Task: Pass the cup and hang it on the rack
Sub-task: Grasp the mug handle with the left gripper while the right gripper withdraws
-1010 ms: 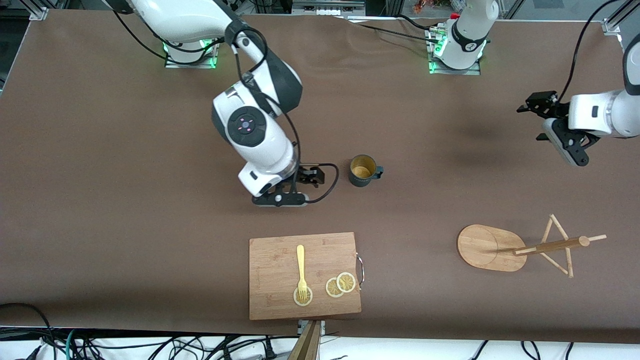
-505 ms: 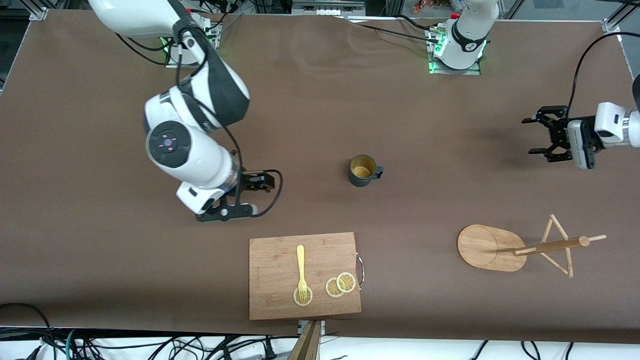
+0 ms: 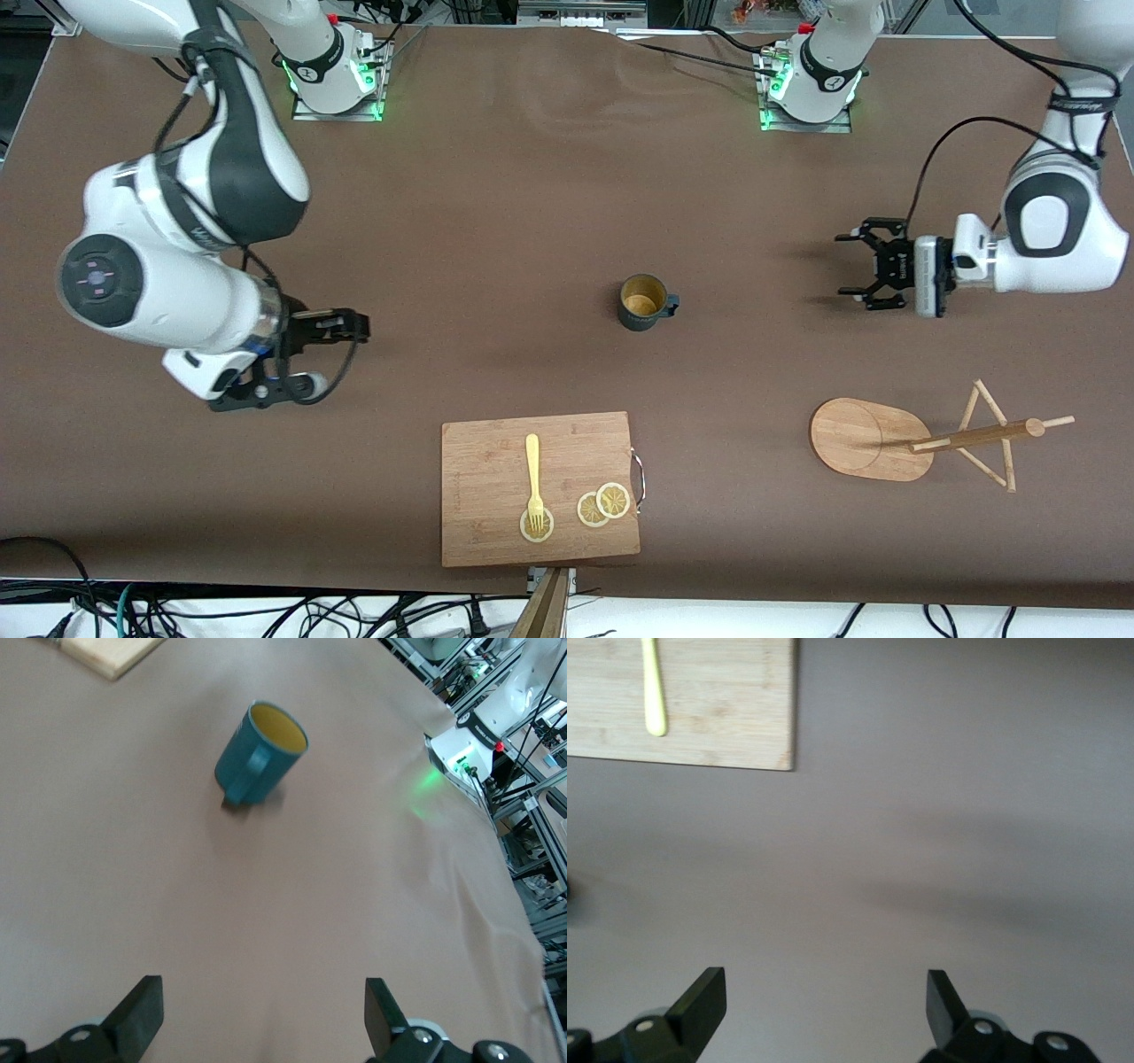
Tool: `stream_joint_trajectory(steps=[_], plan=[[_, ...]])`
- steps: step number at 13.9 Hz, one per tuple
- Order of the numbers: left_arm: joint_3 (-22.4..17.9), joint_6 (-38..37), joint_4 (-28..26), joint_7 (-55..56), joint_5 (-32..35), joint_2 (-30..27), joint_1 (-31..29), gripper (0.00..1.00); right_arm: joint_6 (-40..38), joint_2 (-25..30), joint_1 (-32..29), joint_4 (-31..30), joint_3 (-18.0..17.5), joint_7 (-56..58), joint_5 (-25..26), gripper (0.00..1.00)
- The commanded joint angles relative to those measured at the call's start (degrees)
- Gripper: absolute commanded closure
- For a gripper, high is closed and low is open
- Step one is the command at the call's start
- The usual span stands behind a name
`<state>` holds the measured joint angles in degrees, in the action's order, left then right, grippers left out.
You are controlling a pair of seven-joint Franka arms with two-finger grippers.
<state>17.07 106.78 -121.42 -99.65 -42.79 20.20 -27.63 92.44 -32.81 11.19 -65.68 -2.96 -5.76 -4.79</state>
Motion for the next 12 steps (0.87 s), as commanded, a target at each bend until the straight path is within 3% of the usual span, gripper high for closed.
stream_joint_trajectory(steps=[1, 3, 6, 12], plan=[[4.62, 7.01, -0.13, -9.93, -5.88, 5.97, 0.47, 0.00, -2.35, 3.54, -3.10, -0.58, -0.82, 0.75, 0.13, 0.00], [6.74, 11.24, 0.21, -14.59, -11.23, 10.19, 2.04, 0.00, -3.13, 6.44, -5.29, -0.93, -0.91, 0.75, 1.44, 0.00], [6.84, 16.17, 1.53, -22.94, -21.86, 11.62, 9.06, 0.00, -5.69, 9.16, -9.34, -1.81, -0.91, 5.82, 4.25, 0.00], [6.92, 16.19, 1.80, -44.80, -37.87, 18.99, 13.57, 0.00, -6.39, 18.04, -14.27, -9.80, -0.91, 9.10, 6.19, 0.00]])
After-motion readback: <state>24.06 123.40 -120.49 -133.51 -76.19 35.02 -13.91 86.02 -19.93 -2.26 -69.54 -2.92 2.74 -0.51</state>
